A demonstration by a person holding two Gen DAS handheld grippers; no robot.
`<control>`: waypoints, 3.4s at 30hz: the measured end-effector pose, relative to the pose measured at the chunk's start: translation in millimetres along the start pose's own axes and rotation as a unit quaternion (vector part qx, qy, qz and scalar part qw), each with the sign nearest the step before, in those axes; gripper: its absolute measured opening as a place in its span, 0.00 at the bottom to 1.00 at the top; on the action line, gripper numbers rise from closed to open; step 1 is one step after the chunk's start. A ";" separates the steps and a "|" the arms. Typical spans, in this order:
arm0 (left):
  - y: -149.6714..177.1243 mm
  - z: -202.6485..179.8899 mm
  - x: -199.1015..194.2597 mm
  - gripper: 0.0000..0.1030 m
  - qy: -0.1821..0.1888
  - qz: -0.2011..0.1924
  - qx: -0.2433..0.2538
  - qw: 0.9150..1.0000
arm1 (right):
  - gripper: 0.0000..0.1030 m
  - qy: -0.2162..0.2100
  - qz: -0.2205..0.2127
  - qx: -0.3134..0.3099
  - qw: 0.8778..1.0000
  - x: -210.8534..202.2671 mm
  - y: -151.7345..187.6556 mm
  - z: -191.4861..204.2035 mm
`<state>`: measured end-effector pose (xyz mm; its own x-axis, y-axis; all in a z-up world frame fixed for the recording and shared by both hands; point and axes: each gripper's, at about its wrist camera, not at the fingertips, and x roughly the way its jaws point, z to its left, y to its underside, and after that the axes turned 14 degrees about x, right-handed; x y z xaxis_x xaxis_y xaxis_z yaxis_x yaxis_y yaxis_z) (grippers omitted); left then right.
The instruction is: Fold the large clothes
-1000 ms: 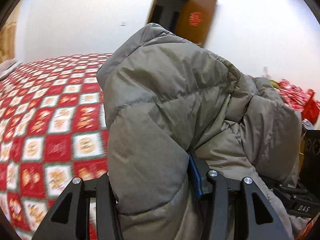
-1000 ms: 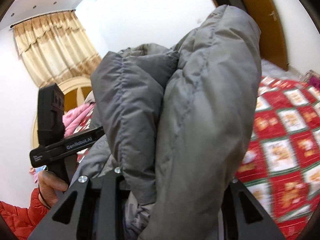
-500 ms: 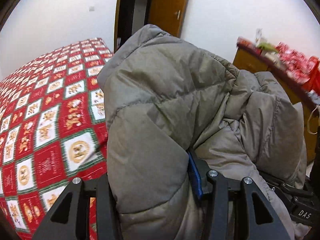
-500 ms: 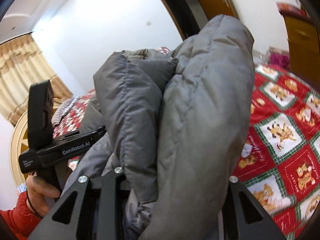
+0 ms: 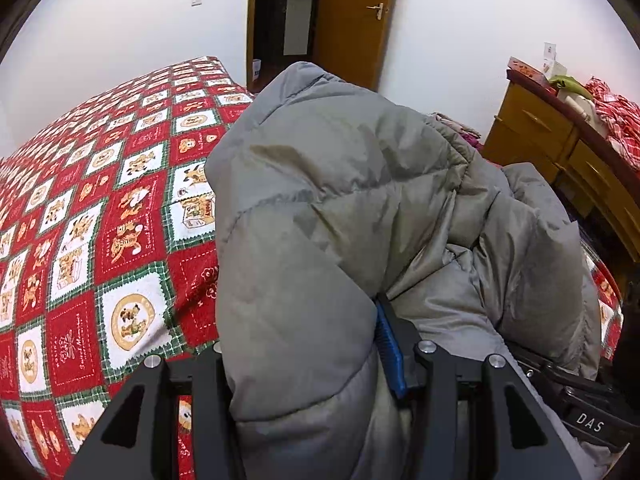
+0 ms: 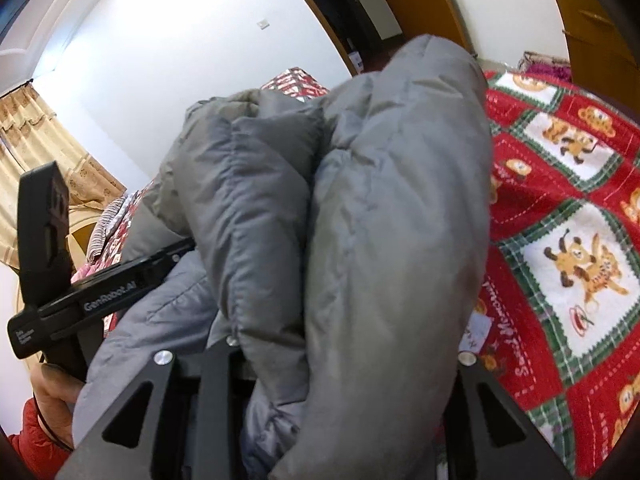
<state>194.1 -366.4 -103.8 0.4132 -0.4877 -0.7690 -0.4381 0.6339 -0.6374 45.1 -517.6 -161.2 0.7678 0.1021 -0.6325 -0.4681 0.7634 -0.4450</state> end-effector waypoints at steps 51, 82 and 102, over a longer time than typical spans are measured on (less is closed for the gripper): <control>9.0 17.8 0.1 0.91 0.048 0.039 -0.020 0.998 | 0.13 0.259 -0.100 -0.115 0.954 -0.2 0.4 36.7; 160.6 -45.7 -199.1 0.91 -0.089 -0.037 0.060 0.993 | 0.97 0.180 -0.197 -0.087 0.960 -224.0 189.0 76.8; 163.3 -66.4 -338.4 0.93 -0.145 -0.213 0.056 0.965 | 1.00 0.138 -0.351 -0.138 0.916 -296.8 219.7 142.3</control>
<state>-70.3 -137.7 49.1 0.7505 -0.5395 -0.3817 -0.0972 0.4811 -0.8712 -223.4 -289.5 18.9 0.7997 -0.5468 -0.2482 -0.0237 0.3843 -0.9229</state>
